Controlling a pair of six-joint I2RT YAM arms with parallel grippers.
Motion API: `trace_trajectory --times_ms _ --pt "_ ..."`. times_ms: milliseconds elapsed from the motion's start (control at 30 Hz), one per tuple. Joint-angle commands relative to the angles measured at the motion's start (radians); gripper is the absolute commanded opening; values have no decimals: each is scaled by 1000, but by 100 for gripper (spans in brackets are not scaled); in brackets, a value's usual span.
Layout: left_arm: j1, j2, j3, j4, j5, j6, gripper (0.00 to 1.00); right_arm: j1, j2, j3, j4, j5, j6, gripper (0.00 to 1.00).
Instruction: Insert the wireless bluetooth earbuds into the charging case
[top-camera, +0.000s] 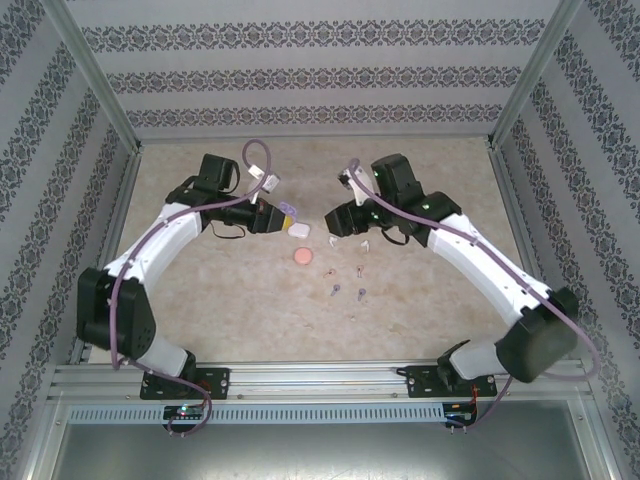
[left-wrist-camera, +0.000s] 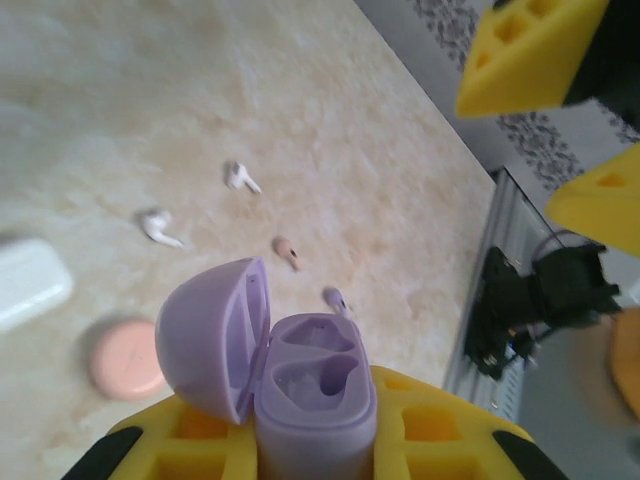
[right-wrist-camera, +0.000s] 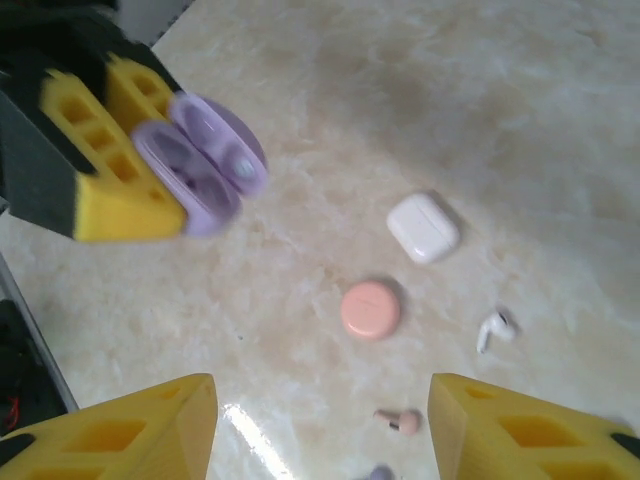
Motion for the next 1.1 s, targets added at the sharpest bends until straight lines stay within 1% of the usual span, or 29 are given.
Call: trace_trajectory --times_ms 0,100,200,267,400,467,533,667,700,800,867,967,1067 --pt "2 -103 -75 289 -106 -156 0 40 -40 -97 -6 162 234 59" --pt "-6 -179 -157 416 -223 -219 0 84 -50 -160 12 244 402 60" --pt "-15 -245 -234 516 -320 -246 0 146 -16 -180 -8 352 533 60" --pt "-22 -288 -297 598 -371 -244 0 184 20 -187 -22 410 606 60" --pt "-62 -377 -439 813 -495 -209 0 247 107 -176 -49 474 713 59" --pt "-78 -410 -517 952 -523 -194 0 271 141 -175 -62 507 768 58" --pt "-93 -433 -568 1038 -564 -187 0 294 179 -180 -65 523 827 57" --pt "-105 -458 -607 1078 -642 -209 0 320 229 -194 -67 544 925 54" --pt "-108 -463 -625 1115 -653 -215 0 325 240 -194 -68 546 944 54" --pt "-109 -468 -673 1201 -746 -265 0 334 273 -183 -89 554 982 52" --pt "-109 -470 -684 1215 -799 -305 0 337 291 -176 -106 560 1003 50" --pt "-109 -466 -698 1242 -850 -353 0 338 318 -174 -115 560 1033 48" --pt "-109 -462 -708 1267 -869 -371 0 338 349 -167 -117 552 1056 46"
